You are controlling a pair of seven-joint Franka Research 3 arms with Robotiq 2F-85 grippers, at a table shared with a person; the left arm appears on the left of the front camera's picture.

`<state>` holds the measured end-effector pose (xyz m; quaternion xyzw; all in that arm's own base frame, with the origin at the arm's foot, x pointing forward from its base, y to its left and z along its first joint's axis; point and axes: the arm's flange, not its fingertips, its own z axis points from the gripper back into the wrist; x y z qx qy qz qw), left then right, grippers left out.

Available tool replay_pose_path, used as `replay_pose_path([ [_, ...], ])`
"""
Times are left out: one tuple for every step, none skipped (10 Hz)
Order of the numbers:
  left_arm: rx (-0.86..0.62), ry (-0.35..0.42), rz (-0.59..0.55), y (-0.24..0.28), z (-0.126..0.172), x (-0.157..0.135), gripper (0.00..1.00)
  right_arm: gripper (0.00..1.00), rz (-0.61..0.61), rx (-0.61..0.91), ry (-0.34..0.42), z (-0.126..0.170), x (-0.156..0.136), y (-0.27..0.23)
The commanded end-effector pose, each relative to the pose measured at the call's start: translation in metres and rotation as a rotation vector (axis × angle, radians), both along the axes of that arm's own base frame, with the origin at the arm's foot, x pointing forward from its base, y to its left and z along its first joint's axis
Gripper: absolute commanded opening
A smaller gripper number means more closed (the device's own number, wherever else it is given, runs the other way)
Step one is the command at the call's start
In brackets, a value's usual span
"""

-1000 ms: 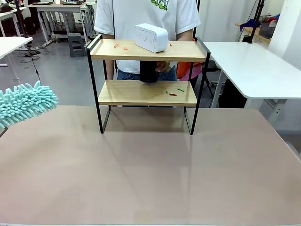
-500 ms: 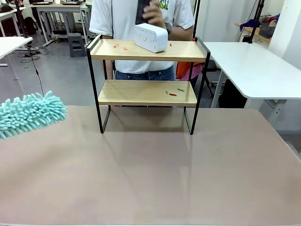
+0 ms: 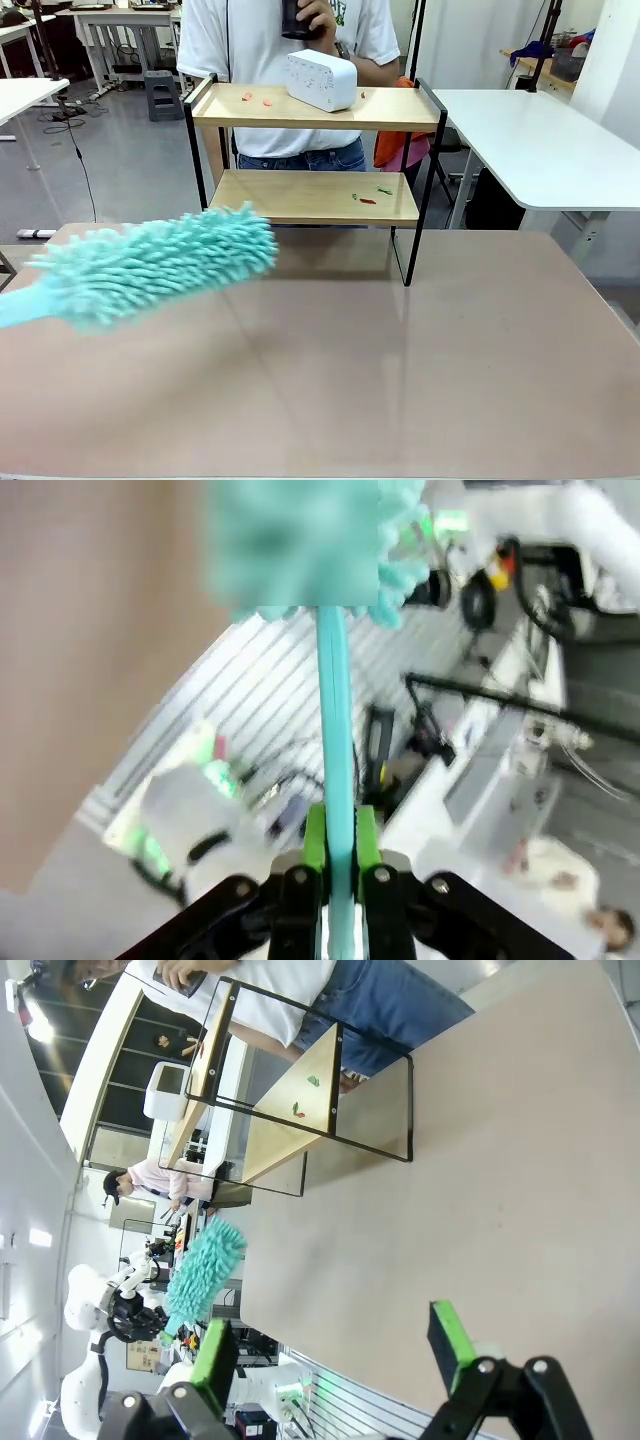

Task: Clean the shelf.
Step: Clean the specific tier of the Shelf with the Duster once objects are removed.

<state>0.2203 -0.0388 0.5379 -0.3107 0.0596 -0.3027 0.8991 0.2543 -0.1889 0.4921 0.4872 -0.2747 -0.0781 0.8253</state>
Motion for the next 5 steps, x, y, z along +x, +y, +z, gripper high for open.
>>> replay_pose_path([
  [0.048,0.009,0.062,-0.062,-0.021,0.021,0.13,1.0,0.007,0.002,-0.033,0.001,0.002,0.0],
  [0.041,0.074,-0.02,-0.07,-0.022,0.024,0.13,1.0,0.007,0.002,-0.033,0.001,0.002,0.0],
  [0.025,-0.012,0.041,-0.041,-0.011,0.006,0.13,1.0,0.007,0.002,-0.033,0.001,0.002,0.0],
  [0.025,-0.012,0.041,-0.041,-0.011,0.006,0.13,1.0,0.007,0.002,-0.033,0.001,0.002,0.0],
  [0.025,-0.012,0.041,-0.041,-0.011,0.006,0.13,1.0,0.007,0.002,-0.033,0.001,0.002,0.0],
])
